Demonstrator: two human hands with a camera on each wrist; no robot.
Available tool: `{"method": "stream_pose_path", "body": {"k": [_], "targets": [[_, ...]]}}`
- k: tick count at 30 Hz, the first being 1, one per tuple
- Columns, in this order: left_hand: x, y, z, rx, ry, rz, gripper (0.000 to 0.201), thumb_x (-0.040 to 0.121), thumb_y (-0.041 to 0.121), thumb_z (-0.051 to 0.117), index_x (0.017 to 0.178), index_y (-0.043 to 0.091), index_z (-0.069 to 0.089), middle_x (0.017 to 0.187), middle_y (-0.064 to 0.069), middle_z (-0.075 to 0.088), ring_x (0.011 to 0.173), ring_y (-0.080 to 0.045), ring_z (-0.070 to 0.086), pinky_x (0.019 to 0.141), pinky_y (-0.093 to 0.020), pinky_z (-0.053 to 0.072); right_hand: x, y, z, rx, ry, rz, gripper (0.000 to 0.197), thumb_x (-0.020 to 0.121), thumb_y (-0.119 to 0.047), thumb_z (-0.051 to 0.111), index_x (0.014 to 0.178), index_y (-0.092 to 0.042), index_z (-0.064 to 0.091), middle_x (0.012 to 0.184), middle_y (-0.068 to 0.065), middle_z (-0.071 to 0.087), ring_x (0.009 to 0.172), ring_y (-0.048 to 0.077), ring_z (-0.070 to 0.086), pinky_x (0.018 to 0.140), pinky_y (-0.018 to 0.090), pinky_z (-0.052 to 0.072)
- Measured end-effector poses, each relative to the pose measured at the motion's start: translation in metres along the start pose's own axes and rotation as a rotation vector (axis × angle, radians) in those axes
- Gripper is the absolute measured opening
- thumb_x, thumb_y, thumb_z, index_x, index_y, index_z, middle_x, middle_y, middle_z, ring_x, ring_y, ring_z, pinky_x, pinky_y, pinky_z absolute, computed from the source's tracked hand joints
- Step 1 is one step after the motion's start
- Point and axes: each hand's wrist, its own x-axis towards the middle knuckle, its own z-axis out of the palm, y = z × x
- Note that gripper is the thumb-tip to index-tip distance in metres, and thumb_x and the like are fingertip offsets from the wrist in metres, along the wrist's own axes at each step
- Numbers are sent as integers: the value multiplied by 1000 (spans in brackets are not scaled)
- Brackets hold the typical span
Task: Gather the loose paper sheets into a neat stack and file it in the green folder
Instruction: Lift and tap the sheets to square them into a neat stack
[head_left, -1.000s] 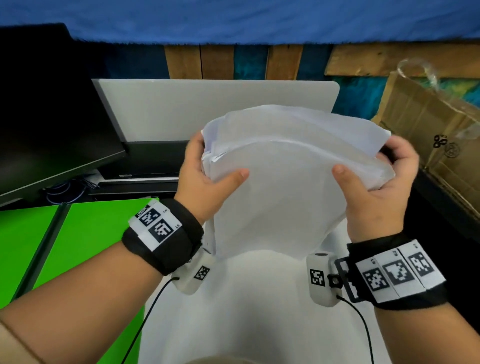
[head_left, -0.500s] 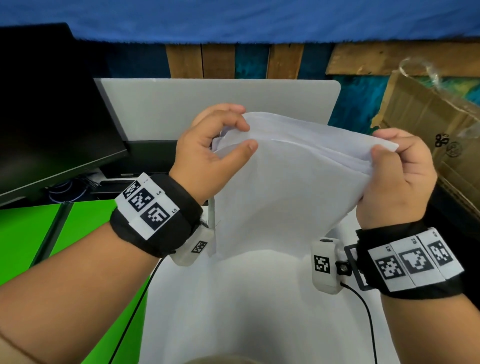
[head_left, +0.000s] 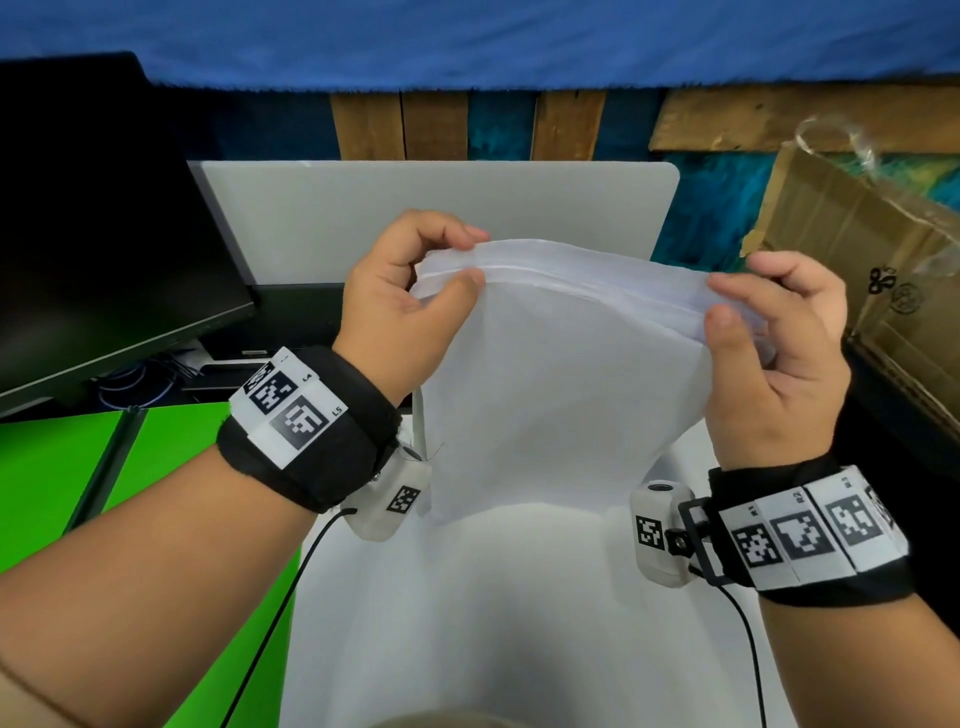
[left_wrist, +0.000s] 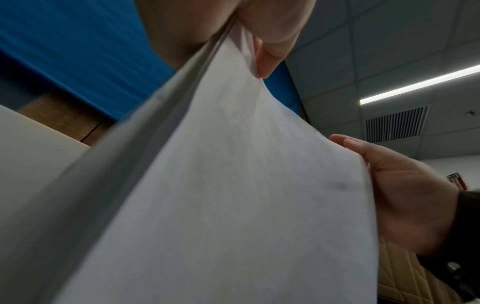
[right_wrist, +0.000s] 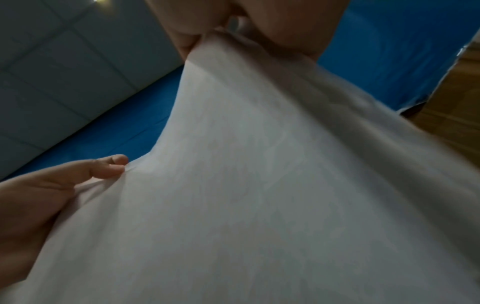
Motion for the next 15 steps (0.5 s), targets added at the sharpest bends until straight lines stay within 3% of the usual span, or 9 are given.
{"method": "stream_pose_path", "body": {"k": [4, 9, 13, 15], "targets": [[-1, 0, -1, 40, 3, 14, 27, 80, 4, 64, 82, 29, 55, 99, 10, 62, 93, 6, 60, 82, -9, 46, 4, -1, 1, -19, 29, 17, 18, 90, -16, 53, 105, -9, 59, 112, 14, 44, 111, 6, 45, 90, 31, 45], [-1, -2, -3, 28, 3, -21, 26, 76, 11, 67, 69, 27, 48, 98, 10, 62, 86, 0, 62, 74, -13, 48, 5, 0, 5, -20, 27, 38, 17, 91, -15, 50, 97, -7, 64, 107, 12, 46, 104, -9, 47, 85, 13, 42], [-2, -3, -4, -12, -21, -29, 30, 70, 9, 72, 77, 26, 47, 96, 6, 63, 89, -2, 61, 78, -15, 48, 7, 4, 6, -49, 32, 68, 29, 91, -17, 49, 85, 3, 69, 100, 23, 59, 97, -10, 50, 86, 15, 43], [-3, -5, -4, -16, -38, -59, 36, 68, 6, 73, 85, 28, 50, 93, 11, 65, 90, -3, 61, 81, -17, 49, 9, 4, 7, -51, 28, 78, 31, 91, -21, 50, 84, 3, 68, 97, 21, 60, 94, -10, 51, 86, 15, 43]]}}
